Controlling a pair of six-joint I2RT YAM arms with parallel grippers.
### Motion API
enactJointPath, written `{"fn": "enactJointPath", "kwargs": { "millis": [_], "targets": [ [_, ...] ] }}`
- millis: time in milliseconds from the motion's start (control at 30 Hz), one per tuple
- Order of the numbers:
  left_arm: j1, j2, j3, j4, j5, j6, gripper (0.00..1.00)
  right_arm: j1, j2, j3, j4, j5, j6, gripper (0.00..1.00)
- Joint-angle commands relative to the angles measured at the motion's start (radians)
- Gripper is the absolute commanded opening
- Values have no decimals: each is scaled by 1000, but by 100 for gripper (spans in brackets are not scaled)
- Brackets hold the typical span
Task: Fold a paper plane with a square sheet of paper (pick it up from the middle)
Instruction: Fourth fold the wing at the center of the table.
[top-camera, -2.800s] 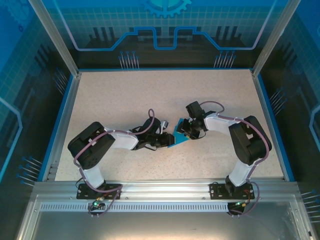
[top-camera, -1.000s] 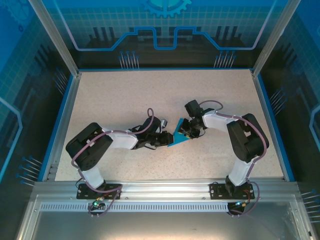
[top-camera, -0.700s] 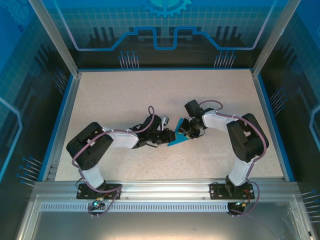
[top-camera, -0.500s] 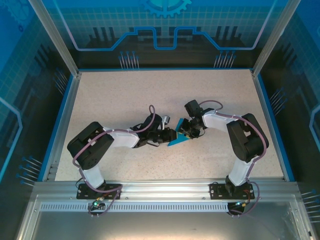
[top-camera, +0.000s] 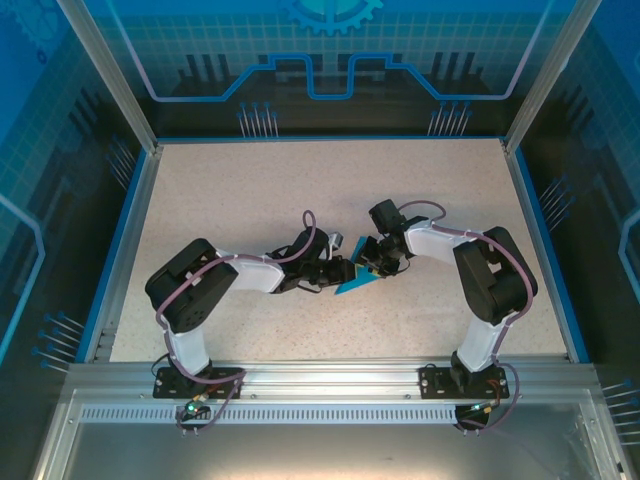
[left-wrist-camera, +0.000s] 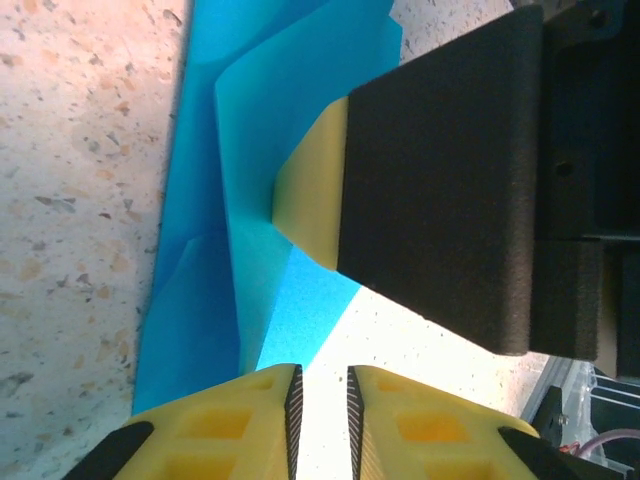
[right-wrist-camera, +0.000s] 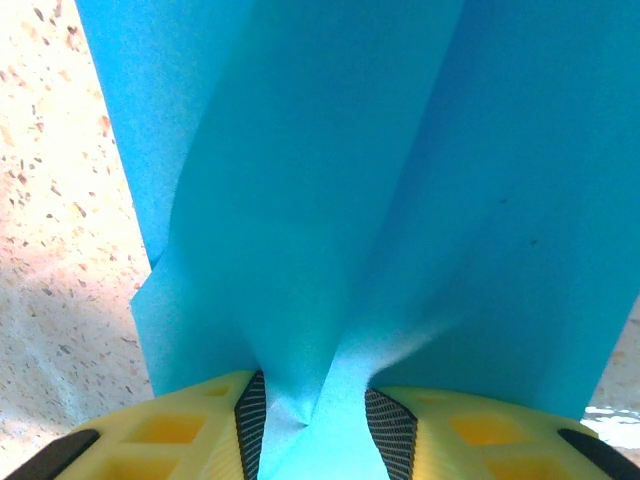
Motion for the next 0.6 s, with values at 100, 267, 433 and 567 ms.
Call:
{"fn": "enactJointPath", "kwargs": {
  "millis": [100,267,433,567],
  "targets": [
    [-6,18,30,-61,-53,35,22,-19,129,-98,-84,177,7,41],
    [-6,21,35,-79,-69,46,21,-19,131,-98,-85,177,7,41],
    [-6,34,43,-95,-80,48,20,-20,132,-100,-83,177,7,41],
    [-6,45,49,-100,-82,45,20,-19,131,-101,-84,178,8,41]
  ]
}}
